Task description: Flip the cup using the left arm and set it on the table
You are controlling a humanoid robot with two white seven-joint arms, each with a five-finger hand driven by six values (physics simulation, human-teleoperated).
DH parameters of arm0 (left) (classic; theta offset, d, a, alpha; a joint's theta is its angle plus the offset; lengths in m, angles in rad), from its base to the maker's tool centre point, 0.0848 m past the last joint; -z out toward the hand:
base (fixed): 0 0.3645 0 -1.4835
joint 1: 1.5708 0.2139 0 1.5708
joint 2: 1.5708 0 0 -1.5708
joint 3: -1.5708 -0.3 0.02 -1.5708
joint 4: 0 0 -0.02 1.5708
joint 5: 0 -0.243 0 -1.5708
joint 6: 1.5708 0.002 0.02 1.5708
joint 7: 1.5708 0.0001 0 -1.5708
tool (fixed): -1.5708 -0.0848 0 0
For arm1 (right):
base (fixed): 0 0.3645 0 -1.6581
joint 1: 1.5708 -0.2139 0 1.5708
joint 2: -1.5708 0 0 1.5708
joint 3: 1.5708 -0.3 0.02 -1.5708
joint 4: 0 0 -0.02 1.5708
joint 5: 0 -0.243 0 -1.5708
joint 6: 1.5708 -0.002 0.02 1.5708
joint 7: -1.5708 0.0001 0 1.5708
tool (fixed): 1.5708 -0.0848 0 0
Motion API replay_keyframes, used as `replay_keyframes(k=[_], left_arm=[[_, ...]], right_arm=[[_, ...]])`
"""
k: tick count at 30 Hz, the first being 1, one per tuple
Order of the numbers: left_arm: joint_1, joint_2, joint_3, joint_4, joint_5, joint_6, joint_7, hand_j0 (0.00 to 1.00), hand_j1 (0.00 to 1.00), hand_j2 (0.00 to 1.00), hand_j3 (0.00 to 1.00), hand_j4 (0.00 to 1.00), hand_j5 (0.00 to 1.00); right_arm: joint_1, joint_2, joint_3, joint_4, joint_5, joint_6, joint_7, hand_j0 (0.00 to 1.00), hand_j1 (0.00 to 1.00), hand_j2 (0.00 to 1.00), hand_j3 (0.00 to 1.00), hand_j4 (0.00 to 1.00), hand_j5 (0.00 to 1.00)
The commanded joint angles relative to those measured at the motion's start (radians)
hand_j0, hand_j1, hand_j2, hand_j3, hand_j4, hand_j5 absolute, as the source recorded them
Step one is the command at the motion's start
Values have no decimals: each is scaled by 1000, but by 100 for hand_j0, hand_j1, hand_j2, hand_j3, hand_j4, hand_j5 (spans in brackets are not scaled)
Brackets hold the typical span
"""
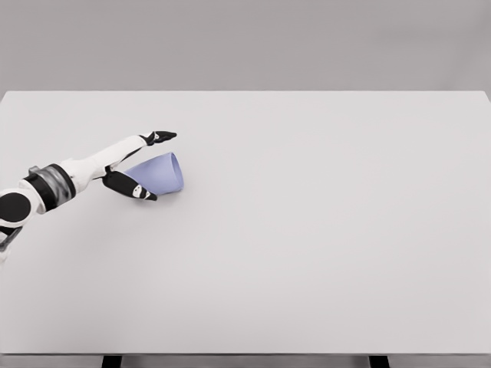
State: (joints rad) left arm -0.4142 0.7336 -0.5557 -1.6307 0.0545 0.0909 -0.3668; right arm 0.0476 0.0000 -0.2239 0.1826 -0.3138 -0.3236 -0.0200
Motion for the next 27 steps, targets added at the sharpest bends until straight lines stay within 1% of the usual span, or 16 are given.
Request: replay_keyframes(k=[1,5,13,15,22,23,27], left_arm=[[0,-3,-3,2,-7,0,0,100,100,100,100,100,100],[-26,-3,-43,25,-8,0,0,100,100,100,100,100,100],[-28,-28,-46,35,-8,1,0,100,100,100,100,100,100],[-28,-30,-50,49,-8,0,0,100,100,100,100,100,100],[-29,-31,-56,52,-8,1,-1,100,100,100,100,100,100],[-31,-31,-56,52,-16,1,-1,97,97,97,97,97,97],[-32,-33,-58,65,-22,1,-1,97,97,97,97,97,97]], right_arm=[[0,0,0,0,-2,0,0,100,100,100,100,100,100],[0,0,0,0,-2,0,0,100,100,100,100,100,100],[0,0,0,0,-1,0,0,100,100,100,100,100,100],[0,0,0,0,-1,0,0,100,100,100,100,100,100],[0,0,0,0,-2,0,0,100,100,100,100,100,100],[0,0,0,0,-2,0,0,100,100,100,100,100,100],[0,0,0,0,-1,0,0,100,100,100,100,100,100]])
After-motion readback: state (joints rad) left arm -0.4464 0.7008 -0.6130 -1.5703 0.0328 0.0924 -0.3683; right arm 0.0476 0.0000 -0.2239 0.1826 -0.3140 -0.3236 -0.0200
